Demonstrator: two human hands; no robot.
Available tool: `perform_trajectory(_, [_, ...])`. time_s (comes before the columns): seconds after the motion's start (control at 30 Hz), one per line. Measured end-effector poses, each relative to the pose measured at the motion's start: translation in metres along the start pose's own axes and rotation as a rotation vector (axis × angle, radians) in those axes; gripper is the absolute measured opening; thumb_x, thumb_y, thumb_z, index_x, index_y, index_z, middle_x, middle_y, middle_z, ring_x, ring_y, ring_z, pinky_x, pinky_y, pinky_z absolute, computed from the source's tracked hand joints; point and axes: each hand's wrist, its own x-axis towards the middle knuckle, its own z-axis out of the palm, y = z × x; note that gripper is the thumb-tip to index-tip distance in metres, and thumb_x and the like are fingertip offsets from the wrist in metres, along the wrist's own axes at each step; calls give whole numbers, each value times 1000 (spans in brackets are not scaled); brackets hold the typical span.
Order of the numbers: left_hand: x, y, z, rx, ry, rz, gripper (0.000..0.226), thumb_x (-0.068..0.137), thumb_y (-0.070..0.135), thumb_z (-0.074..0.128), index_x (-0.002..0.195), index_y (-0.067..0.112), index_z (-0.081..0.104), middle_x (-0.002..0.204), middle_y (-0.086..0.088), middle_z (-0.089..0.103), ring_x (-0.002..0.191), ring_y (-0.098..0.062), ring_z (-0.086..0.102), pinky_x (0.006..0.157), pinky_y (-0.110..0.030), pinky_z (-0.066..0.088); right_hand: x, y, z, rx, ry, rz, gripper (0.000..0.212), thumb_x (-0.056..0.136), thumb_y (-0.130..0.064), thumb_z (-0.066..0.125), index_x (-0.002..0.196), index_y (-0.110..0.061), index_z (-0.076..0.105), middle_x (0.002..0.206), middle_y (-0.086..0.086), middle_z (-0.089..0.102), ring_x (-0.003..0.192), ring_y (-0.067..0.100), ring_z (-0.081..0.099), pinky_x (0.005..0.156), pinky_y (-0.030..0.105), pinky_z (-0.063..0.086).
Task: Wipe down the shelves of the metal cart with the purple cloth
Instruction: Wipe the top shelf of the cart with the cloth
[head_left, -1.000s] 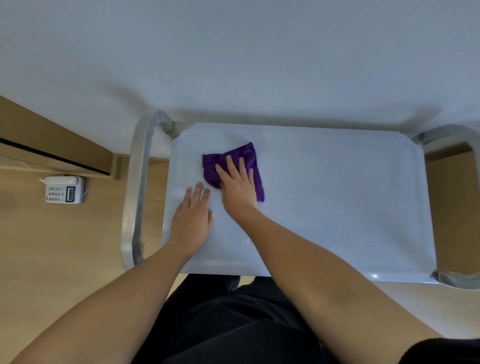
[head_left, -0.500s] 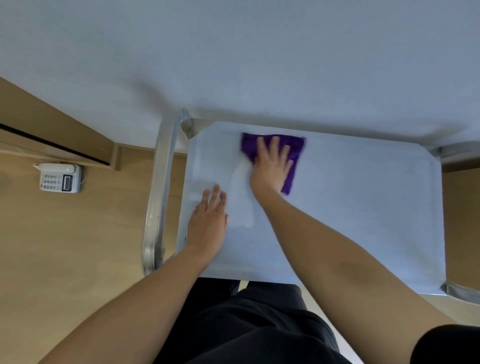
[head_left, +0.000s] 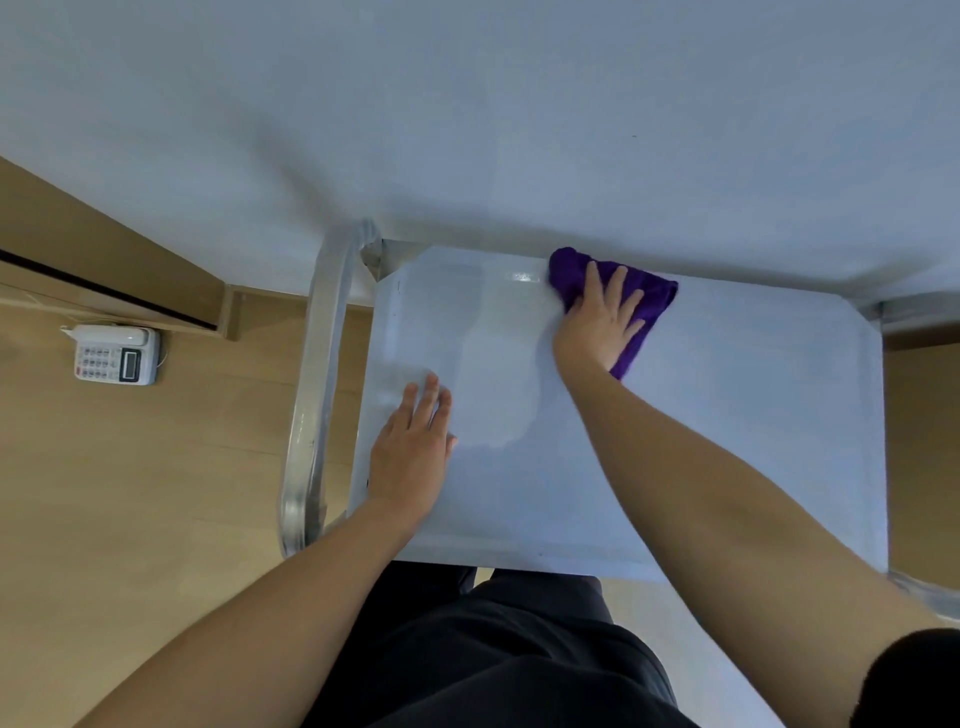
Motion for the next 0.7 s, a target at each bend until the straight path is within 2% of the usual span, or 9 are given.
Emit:
perform_trajectory(0.07, [0,-1,0,25,24,-6,59,95,29,58,146,10,37,159,-8,26,144,-29,30,98,-39,48,-14,-29,13,-76,-24,-141,58,101,-16,36,153,-36,19,164,-1,4,150,35,2,119,56,7])
perform_trajectory(0.13, [0,-2,2,39,55,-6,60,88,28,67,140,8,47,153,-10,38,138,-31,40,90,-39,53,-35,-63,30,-136,-120,-439,62,99,-12,39,152,-36,20,164,-1,4,150,35,0,119,55,6])
perform_trajectory(0.2, [0,-4,3,54,60,-1,61,87,30,68,140,8,47,152,-10,40,138,-30,41,91,-38,53,-57,-93,43,-161,-254,-762,65,96,-8,42,152,-36,22,164,-2,7,150,33,-1,120,52,3])
perform_trajectory(0.27, [-1,-4,2,52,57,-4,61,90,33,66,142,9,45,153,-9,39,140,-29,37,95,-36,51,-67,-107,47,-149,-317,-923,64,98,-9,44,152,-36,23,163,-2,12,151,29,1,121,49,2])
perform_trajectory(0.37, [0,-2,0,22,41,-8,61,92,31,62,145,10,40,157,-9,31,143,-28,33,99,-37,50,-50,-86,38,-120,-211,-817,65,96,-7,45,152,-32,24,163,-2,15,151,24,6,122,45,4])
perform_trajectory(0.47, [1,0,-1,8,27,-1,60,93,28,61,145,10,37,159,-7,27,144,-28,30,99,-37,49,-16,-48,18,-78,-72,-447,61,97,-12,42,152,-31,25,163,1,12,151,25,6,121,46,4])
perform_trajectory(0.57, [0,0,0,-8,18,6,60,96,29,57,147,11,33,160,-7,22,146,-28,25,103,-36,45,-6,-48,6,-71,-90,-163,62,99,-12,39,154,-32,18,164,1,5,150,29,-1,121,51,0])
perform_trajectory(0.63, [0,0,1,-6,26,-1,60,94,29,60,146,10,36,159,-7,25,145,-28,28,102,-37,46,-15,-70,11,-127,-115,-203,68,97,-7,38,154,-34,14,164,-1,3,150,34,-3,119,55,-1])
perform_trajectory(0.7, [-1,-1,2,-14,29,-12,62,91,28,64,144,9,40,157,-8,30,143,-28,32,99,-37,49,-34,-95,24,-179,-164,-423,74,93,-3,39,154,-35,13,164,-1,0,149,37,-5,119,57,-1])
